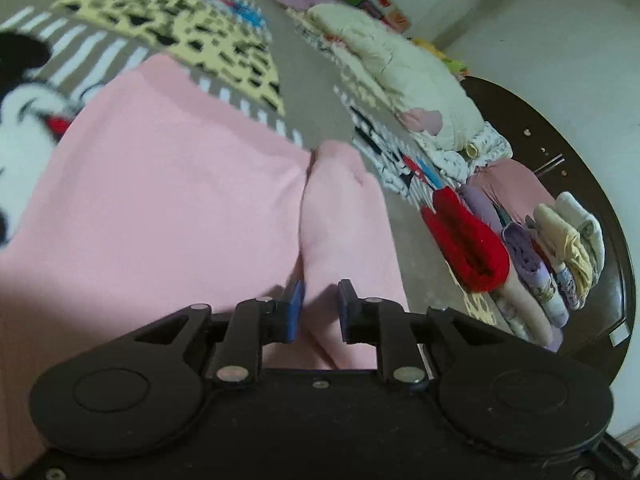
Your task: Fold clothes
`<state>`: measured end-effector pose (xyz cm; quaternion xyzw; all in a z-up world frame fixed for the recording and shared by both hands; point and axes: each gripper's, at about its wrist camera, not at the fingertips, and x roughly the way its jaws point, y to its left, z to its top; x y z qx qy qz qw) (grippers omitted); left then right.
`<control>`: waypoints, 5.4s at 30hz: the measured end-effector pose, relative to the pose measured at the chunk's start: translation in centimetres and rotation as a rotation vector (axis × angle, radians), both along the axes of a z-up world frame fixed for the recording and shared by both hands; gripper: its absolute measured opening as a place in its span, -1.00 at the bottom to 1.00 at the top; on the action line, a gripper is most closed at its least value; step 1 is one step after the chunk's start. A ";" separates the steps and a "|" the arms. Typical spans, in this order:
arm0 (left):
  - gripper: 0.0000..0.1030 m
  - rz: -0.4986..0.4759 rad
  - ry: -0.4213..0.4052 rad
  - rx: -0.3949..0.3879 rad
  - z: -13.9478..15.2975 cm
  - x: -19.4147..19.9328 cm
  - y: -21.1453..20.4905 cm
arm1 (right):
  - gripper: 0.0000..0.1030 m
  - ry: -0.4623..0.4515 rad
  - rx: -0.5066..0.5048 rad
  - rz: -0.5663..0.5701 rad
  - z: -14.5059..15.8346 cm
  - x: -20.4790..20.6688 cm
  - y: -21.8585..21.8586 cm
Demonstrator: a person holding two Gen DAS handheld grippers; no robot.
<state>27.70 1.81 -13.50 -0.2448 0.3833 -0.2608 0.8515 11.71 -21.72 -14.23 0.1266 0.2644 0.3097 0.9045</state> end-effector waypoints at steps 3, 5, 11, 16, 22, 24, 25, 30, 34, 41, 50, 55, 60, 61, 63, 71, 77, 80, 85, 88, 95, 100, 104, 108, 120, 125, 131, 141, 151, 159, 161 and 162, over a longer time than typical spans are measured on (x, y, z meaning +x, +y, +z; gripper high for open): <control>-0.98 0.007 -0.049 0.096 0.5 0.4 -0.5 | -0.16 -0.042 -0.241 0.066 -0.1 -0.9 2.5; -0.98 0.008 -0.044 0.112 0.2 0.7 -0.4 | -0.16 -0.057 -0.246 0.067 0.1 -1.3 2.4; -0.45 0.014 -0.099 0.121 1.9 1.0 -0.4 | -0.13 -0.092 -0.199 0.063 0.9 -2.2 1.7; -0.44 -0.121 -0.180 0.153 4.6 -0.3 -3.0 | -0.04 -0.094 -0.221 0.097 0.7 -2.3 2.1; -0.63 -0.318 -0.202 0.310 4.3 -3.8 -5.5 | -0.06 -0.162 -0.225 0.058 1.6 -3.3 1.2; -0.66 -0.361 -0.199 0.324 3.8 -4.7 -5.6 | -0.06 -0.135 -0.245 0.057 1.3 -3.1 1.5; -0.66 -0.377 -0.199 0.313 3.6 -5.2 -5.6 | -0.06 -0.125 -0.249 0.059 1.2 -2.9 1.6; -0.66 -0.352 -0.179 0.374 2.4 -5.1 -7.7 | -0.06 -0.115 -0.244 0.070 1.1 -3.2 2.1; -0.54 -0.251 -0.209 0.347 4.2 -2.2 -8.9 | -0.05 -0.116 -0.244 0.070 1.0 -3.3 2.2; -0.54 -0.172 -0.195 0.482 4.6 5.2 -14.2 | -0.05 -0.104 -0.210 0.076 0.8 -2.5 1.9; -0.97 -0.026 -0.147 0.548 3.0 9.2 -15.7 | -0.04 -0.069 -0.147 0.077 0.8 -1.8 0.5; -0.99 0.158 -0.212 0.434 5.6 8.0 -13.2 | 0.09 -0.034 -0.099 0.105 0.8 -1.7 0.1; -0.81 0.075 -0.170 0.564 4.3 10.2 -16.1 | 0.13 -0.016 -0.103 0.126 0.6 -1.9 0.1; -0.72 0.034 -0.155 0.596 3.6 10.4 -16.7 | 0.13 -0.019 -0.109 0.128 0.7 -1.9 0.1; -0.71 0.004 -0.164 0.623 3.4 10.0 -17.0 | 0.13 -0.036 -0.132 0.129 0.9 -2.3 0.3; -0.70 -0.045 -0.310 0.576 7.3 1.8 -13.2 | 0.18 -0.085 -0.190 0.117 1.7 -3.6 -0.3; -0.70 -0.256 -0.318 0.592 3.8 -5.4 -12.5 | 0.25 -0.097 -0.252 0.160 1.6 -4.2 0.7; -0.71 -0.204 -0.325 0.704 0.7 -6.1 -12.4 | 0.25 -0.101 -0.303 0.169 1.5 -4.9 1.0; -0.70 -0.182 -0.342 0.640 2.2 -6.6 -11.2 | 0.13 -0.100 -0.323 0.133 2.9 -6.9 -0.6; -0.70 -0.145 -0.346 0.592 3.1 -6.2 -9.6 | 0.08 -0.200 -0.346 0.054 3.9 -7.4 -0.6; -0.56 -0.141 -0.286 0.627 1.6 -4.6 -8.2 | 0.09 -0.301 -0.395 0.061 2.0 -3.5 2.6; -0.36 -0.118 -0.270 0.598 1.6 -4.4 -6.9 | 0.14 -0.144 -0.445 0.111 0.0 -2.2 3.7; -0.36 -0.137 -0.322 0.563 2.8 -5.5 -6.5 | 0.12 -0.259 -0.456 0.066 0.8 -3.8 3.7; -0.36 -0.248 -0.350 0.528 2.4 -6.8 -7.4 | 0.16 -0.367 -0.468 0.033 1.4 -4.5 3.7; -0.19 -0.246 -0.364 0.605 0.8 -8.9 -8.1 | 0.35 -0.209 -0.556 0.113 -0.7 -3.5 4.8; -0.12 -0.067 -0.303 0.439 3.0 -9.3 -1.7 | 0.33 -0.278 -0.505 0.067 1.9 -5.8 5.0; -0.04 0.295 -0.185 0.252 4.0 -9.8 9.7 | 0.33 -0.291 -0.538 0.117 1.5 -6.4 7.5; -0.05 0.550 0.041 0.033 0.8 -12.2 19.1 | 0.26 -0.347 -0.559 0.206 2.7 -6.9 13.7; -0.23 0.622 0.120 -0.187 -0.8 -12.4 22.3 | 0.05 -0.432 -0.764 0.278 1.9 -5.3 22.9; -0.39 0.734 0.083 -0.223 -1.4 -9.9 25.6 | 0.06 -0.396 -0.747 0.334 1.8 -5.2 25.1; -0.52 0.754 0.075 -0.222 -1.5 -9.3 26.0 | 0.07 -0.344 -0.682 0.318 2.2 -5.1 23.8; -0.76 0.762 0.067 -0.213 -1.4 -9.2 25.9 | 0.07 -0.311 -0.641 0.307 2.5 -4.9 23.0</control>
